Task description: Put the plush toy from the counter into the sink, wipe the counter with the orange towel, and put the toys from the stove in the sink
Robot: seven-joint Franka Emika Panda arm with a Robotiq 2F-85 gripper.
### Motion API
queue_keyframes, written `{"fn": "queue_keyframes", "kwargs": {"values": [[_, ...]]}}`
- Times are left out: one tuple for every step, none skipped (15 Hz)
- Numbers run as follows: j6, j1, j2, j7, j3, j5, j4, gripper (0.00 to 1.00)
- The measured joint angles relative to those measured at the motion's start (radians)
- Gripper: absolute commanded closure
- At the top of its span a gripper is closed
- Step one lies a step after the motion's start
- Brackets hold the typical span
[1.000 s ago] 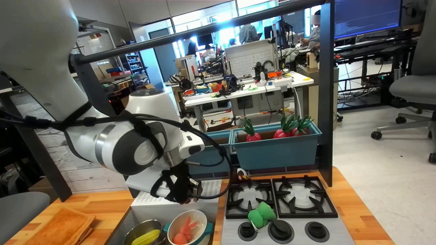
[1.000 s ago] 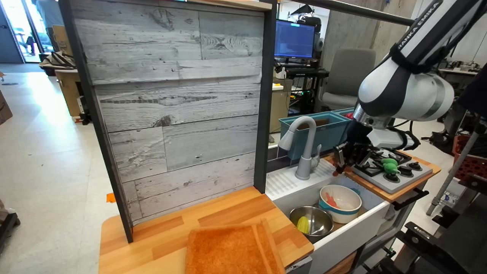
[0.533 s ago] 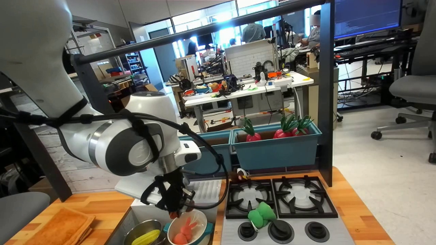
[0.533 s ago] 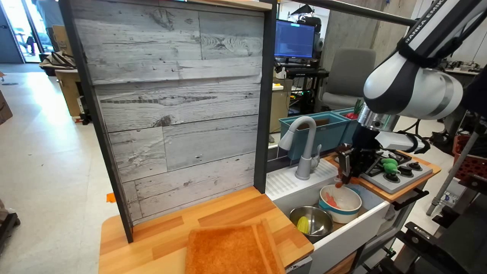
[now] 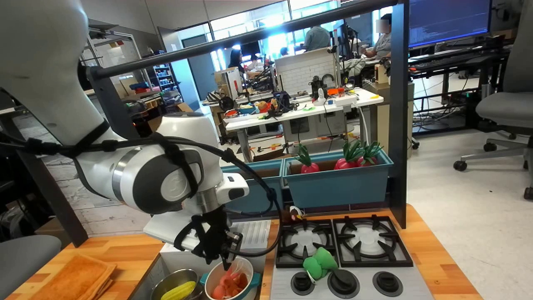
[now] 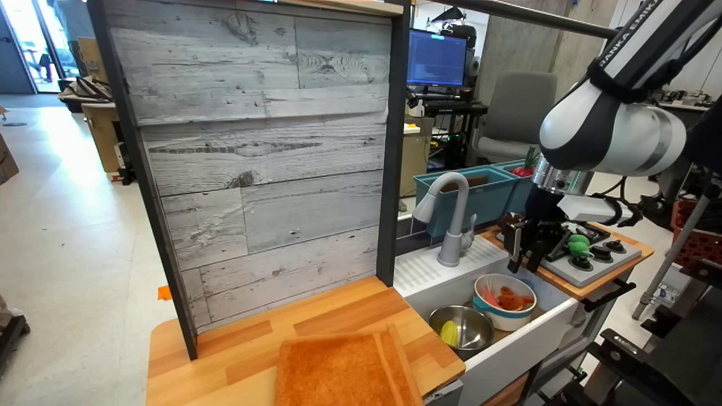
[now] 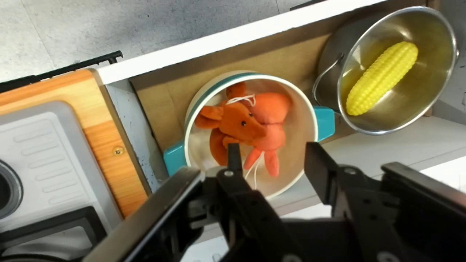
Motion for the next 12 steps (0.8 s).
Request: {"fn": "queue_keyframes", "kwargs": {"values": [[0.0, 0.0, 0.0, 0.0, 0.0, 0.0, 0.0, 0.19], [0.005, 0.0, 0.0, 0.0, 0.0, 0.0, -0.001, 0.11], [0.02, -0.002, -0.001, 0.0, 0.0, 0.002, 0.0, 0.04], [0.04, -0.004, -0.006, 0.0, 0.0, 0.004, 0.001, 0.0], [0.071, -0.008, -0.013, 0.003, -0.003, 0.008, 0.003, 0.0], [0.105, -0.012, -0.026, 0.011, -0.009, 0.013, 0.006, 0.0], [0.139, -0.017, -0.043, 0.023, -0.018, 0.019, 0.008, 0.0], [0.168, -0.025, -0.063, 0.033, -0.027, 0.026, 0.011, 0.0], [0.187, -0.034, -0.084, 0.047, -0.038, 0.031, 0.016, 0.0], [0.199, -0.041, -0.106, 0.068, -0.055, 0.034, 0.023, 0.0], [0.204, -0.047, -0.125, 0.09, -0.074, 0.041, 0.033, 0.0], [0.204, -0.052, -0.138, 0.102, -0.088, 0.043, 0.042, 0.0]]}}
